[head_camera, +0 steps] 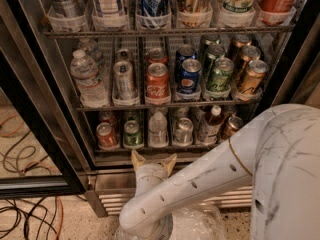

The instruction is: Pick water bottle from bottom shelf of fridge

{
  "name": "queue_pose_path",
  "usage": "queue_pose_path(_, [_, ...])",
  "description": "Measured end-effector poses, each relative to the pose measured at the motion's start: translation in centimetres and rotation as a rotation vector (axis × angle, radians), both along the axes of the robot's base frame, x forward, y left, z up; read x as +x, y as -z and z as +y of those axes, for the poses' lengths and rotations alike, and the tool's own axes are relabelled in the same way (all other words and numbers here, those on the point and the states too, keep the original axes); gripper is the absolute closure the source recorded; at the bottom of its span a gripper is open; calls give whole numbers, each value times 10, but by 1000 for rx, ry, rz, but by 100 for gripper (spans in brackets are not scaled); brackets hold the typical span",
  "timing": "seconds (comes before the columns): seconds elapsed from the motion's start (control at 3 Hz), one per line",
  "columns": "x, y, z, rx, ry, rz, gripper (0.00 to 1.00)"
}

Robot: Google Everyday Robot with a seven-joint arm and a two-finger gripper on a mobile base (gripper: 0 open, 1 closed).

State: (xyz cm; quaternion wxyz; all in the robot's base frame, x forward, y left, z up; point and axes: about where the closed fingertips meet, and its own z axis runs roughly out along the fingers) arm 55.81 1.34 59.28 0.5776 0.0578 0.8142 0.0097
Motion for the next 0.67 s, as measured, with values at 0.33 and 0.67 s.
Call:
queue_pose_path(0.33, [-1, -1, -4, -3, 25, -16, 17])
queue_pose_path(0.67, [8, 2, -6, 1, 42, -30, 17])
